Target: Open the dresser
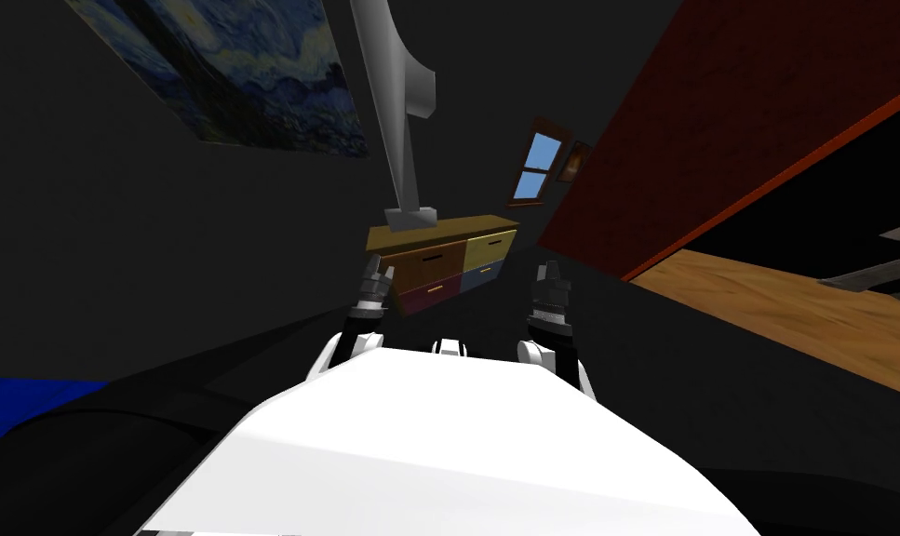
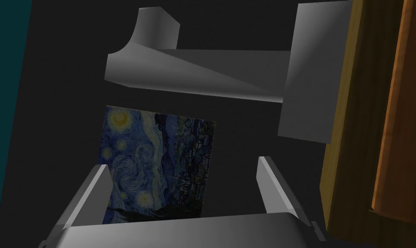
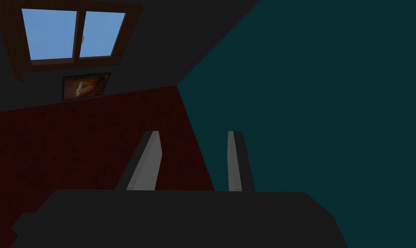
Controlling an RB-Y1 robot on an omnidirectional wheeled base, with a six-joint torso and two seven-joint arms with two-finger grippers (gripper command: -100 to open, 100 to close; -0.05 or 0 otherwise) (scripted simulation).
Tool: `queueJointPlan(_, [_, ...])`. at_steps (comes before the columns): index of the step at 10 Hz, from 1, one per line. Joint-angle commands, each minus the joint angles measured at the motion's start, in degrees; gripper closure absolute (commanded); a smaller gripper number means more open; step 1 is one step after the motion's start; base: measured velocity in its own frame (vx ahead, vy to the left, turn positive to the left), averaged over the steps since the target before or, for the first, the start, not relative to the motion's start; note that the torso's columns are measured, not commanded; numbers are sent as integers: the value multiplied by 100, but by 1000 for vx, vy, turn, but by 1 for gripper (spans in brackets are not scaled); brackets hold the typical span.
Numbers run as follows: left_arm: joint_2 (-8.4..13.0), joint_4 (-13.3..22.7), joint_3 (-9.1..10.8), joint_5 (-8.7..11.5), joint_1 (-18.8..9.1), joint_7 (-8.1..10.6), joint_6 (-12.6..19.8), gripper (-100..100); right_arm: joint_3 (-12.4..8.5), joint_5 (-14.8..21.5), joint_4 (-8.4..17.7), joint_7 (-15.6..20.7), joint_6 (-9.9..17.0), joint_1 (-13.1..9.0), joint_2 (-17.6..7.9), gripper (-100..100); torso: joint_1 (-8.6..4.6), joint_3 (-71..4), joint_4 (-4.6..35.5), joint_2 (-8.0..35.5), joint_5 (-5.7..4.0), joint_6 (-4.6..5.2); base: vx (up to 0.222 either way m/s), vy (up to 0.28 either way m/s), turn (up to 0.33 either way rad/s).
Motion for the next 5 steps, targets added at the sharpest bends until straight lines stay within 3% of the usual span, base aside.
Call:
queueJointPlan(1, [78,357,103,78,-155,0,110,-100,0,0,0,0,0,0,0,0,4,2,0,3,1,0,136,-78,58])
queueJointPlan(5, [106,854,273,212,-331,13,260,-100,0,0,0,0,0,0,0,0,10,5,2,8,2,0,129,-84,61])
